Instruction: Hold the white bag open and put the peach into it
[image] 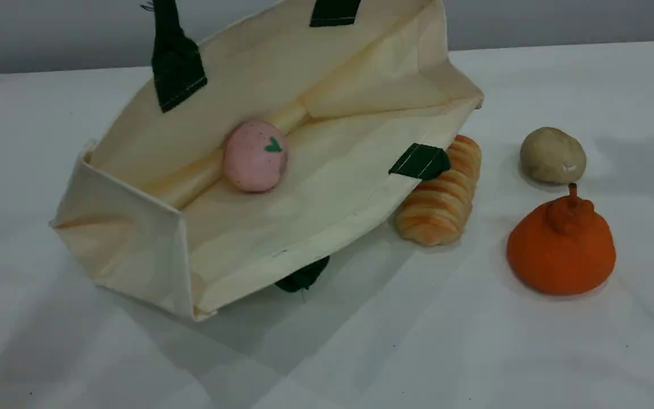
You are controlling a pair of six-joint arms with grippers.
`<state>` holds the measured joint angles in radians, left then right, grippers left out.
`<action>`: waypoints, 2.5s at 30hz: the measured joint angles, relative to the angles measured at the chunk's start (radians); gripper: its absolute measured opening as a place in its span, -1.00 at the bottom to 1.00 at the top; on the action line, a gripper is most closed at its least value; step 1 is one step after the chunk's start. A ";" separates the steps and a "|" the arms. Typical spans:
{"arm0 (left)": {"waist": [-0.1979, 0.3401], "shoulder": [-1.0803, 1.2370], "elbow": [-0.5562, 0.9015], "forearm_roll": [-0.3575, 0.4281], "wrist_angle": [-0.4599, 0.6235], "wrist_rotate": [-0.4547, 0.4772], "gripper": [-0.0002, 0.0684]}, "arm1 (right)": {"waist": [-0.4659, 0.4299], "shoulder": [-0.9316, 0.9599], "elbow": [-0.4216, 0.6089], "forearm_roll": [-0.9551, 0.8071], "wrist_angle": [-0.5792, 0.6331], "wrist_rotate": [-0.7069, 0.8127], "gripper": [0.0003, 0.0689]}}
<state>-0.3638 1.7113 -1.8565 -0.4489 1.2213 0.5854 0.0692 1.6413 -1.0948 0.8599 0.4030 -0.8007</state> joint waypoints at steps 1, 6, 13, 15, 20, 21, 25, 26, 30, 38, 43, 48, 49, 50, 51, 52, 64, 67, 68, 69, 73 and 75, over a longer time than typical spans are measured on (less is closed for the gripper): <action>0.000 0.000 0.000 0.000 0.000 0.000 -0.63 | 0.000 0.000 0.000 0.000 0.000 0.000 -0.98; 0.000 0.000 0.000 0.000 -0.004 0.000 -0.03 | 0.000 0.000 0.000 0.000 0.000 0.000 -0.98; 0.000 0.000 0.000 0.000 -0.001 0.000 0.49 | 0.000 0.000 0.000 0.001 0.000 0.000 -0.98; 0.000 0.000 0.000 0.000 0.000 0.000 0.49 | 0.000 0.000 0.000 0.001 0.000 0.000 -0.98; 0.000 0.000 0.000 0.000 0.000 0.000 0.38 | 0.000 0.000 0.000 0.001 0.007 0.000 -0.98; 0.000 0.000 0.000 0.000 0.000 0.000 0.34 | 0.000 0.000 0.000 0.001 0.009 0.000 -0.98; 0.000 0.000 0.000 0.000 0.000 -0.003 0.12 | 0.000 -0.001 0.000 0.001 0.027 -0.012 -0.98; 0.000 0.000 0.000 0.001 0.000 -0.011 0.05 | 0.000 -0.002 0.000 0.001 0.027 -0.012 -0.97; 0.002 -0.005 0.000 0.008 0.000 -0.069 -0.25 | 0.000 -0.024 -0.001 0.014 0.019 -0.012 -0.88; 0.002 -0.100 0.000 0.100 0.001 -0.141 -0.33 | 0.000 -0.083 -0.020 0.013 0.040 0.011 -0.09; 0.002 -0.188 -0.001 0.219 0.002 -0.250 -0.26 | 0.000 -0.124 -0.020 0.009 0.067 0.025 0.40; 0.002 -0.274 -0.001 0.291 0.004 -0.310 -0.26 | 0.000 -0.207 -0.020 0.001 0.092 0.042 0.54; 0.002 -0.291 -0.001 0.298 0.004 -0.326 -0.26 | 0.000 -0.225 -0.020 0.001 0.106 0.043 0.55; 0.002 -0.308 -0.001 0.304 0.004 -0.344 -0.26 | 0.000 -0.248 -0.020 0.001 0.118 0.043 0.56; 0.002 -0.321 -0.001 0.315 0.004 -0.364 -0.26 | 0.000 -0.272 -0.020 0.000 0.134 0.046 0.56; 0.002 -0.336 -0.001 0.330 0.004 -0.379 -0.26 | 0.000 -0.297 -0.020 -0.001 0.146 0.053 0.56; 0.002 -0.479 -0.001 0.479 0.002 -0.419 0.12 | 0.000 -0.577 -0.020 -0.222 0.320 0.289 0.56; 0.002 -0.514 -0.001 0.478 0.001 -0.420 0.27 | 0.000 -0.649 -0.020 -0.290 0.334 0.361 0.56; 0.002 -0.525 -0.001 0.478 0.001 -0.430 0.31 | 0.000 -0.676 -0.020 -0.308 0.341 0.383 0.56; 0.002 -0.540 -0.001 0.478 0.001 -0.443 0.35 | 0.000 -0.703 -0.020 -0.335 0.356 0.406 0.56; 0.002 -0.598 -0.001 0.478 0.001 -0.484 0.42 | 0.000 -0.807 -0.020 -0.456 0.439 0.517 0.56; 0.002 -0.629 -0.001 0.478 0.001 -0.496 0.43 | 0.000 -0.853 -0.020 -0.516 0.484 0.572 0.56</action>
<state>-0.3617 1.0827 -1.8574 0.0295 1.2227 0.0898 0.0692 0.7879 -1.1148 0.3442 0.8868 -0.2282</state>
